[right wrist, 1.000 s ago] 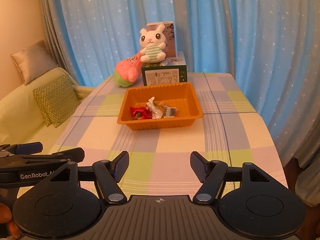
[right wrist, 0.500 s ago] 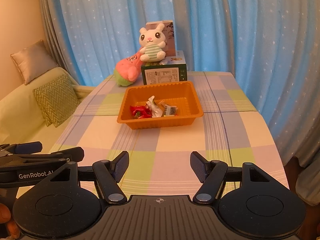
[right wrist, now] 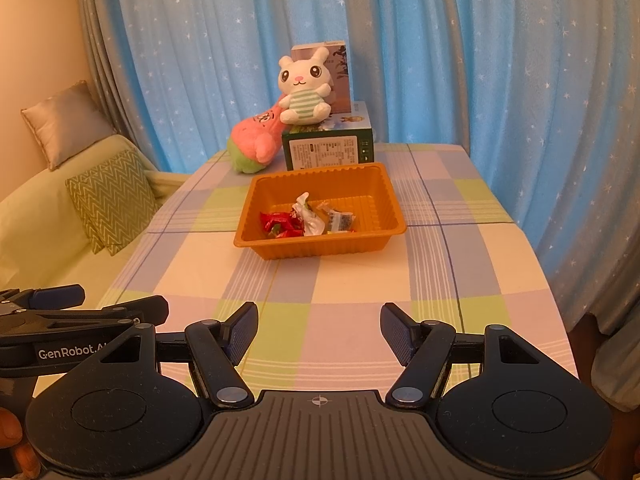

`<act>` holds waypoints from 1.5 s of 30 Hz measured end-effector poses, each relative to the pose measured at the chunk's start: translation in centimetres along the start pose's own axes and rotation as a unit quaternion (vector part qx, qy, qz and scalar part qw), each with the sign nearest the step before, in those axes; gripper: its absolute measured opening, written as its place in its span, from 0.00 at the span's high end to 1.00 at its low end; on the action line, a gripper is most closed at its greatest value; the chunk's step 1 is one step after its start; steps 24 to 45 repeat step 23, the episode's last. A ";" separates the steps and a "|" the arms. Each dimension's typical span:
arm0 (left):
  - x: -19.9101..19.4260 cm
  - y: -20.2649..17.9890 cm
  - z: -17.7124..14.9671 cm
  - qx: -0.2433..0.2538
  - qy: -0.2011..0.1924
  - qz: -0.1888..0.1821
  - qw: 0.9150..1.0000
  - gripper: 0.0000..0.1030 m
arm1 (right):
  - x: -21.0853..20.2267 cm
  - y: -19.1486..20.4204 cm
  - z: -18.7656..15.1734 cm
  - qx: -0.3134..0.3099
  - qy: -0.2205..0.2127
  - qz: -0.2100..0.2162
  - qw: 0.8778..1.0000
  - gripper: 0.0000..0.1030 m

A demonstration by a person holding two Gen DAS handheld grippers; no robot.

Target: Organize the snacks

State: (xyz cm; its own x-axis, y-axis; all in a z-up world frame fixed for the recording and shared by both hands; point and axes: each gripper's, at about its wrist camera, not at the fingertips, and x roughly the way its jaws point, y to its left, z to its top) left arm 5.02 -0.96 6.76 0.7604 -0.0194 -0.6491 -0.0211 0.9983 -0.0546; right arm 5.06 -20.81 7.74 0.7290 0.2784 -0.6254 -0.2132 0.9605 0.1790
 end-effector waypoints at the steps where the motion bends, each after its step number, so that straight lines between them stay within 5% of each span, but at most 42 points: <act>1: 0.0 0.0 0.0 0.000 0.000 0.000 1.000 0.00 | 0.0 0.0 0.0 0.000 0.000 0.000 1.000 0.34; 45: -0.1 0.1 -0.3 -0.011 0.000 -0.003 1.000 0.00 | 0.0 -0.1 -0.1 0.001 -0.001 -0.001 1.000 0.34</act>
